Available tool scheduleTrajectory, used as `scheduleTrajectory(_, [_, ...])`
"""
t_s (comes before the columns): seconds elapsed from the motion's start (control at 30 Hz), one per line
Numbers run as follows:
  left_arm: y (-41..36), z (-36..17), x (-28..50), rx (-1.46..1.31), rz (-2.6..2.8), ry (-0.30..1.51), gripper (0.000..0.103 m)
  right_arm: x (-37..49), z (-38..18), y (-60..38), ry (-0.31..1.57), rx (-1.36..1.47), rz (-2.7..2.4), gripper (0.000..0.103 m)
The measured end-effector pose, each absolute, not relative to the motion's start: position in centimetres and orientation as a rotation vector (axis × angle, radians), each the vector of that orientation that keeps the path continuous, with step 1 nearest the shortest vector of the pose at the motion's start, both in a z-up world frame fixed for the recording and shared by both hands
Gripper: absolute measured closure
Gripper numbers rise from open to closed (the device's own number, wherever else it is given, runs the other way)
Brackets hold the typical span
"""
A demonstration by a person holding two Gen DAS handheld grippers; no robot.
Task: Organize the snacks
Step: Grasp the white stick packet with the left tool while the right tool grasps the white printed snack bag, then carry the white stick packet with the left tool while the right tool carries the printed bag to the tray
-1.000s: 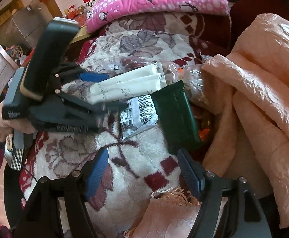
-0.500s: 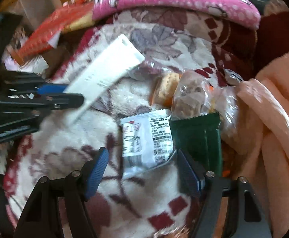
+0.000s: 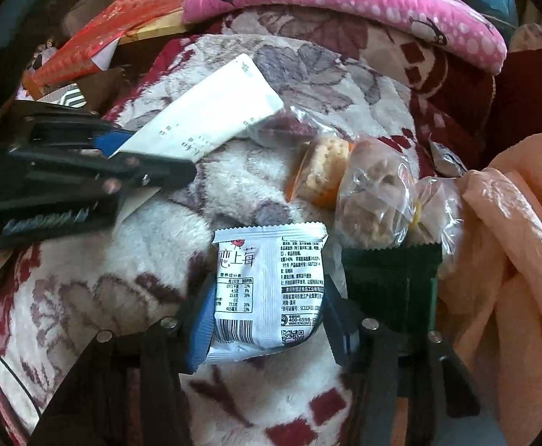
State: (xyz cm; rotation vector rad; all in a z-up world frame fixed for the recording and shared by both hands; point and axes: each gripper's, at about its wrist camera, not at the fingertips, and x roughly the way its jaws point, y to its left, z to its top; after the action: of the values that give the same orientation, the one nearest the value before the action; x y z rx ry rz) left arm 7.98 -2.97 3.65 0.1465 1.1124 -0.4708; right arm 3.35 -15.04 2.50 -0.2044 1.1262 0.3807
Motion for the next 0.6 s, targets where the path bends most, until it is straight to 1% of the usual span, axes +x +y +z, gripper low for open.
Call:
scheduleTrajectory(0.27, [1.3,6.3,4.4,0.063,-0.416,1.087,0.088,0.9,5.0,-14.3,1.088,-0.156,0.43,0.048])
scheduleTrajectory(0.6, [8.4,8.5,-2.2,-0.027,-0.269,1.055,0.088,-1.7,6.4,-8.5,1.052,-0.165,0.55,0.048])
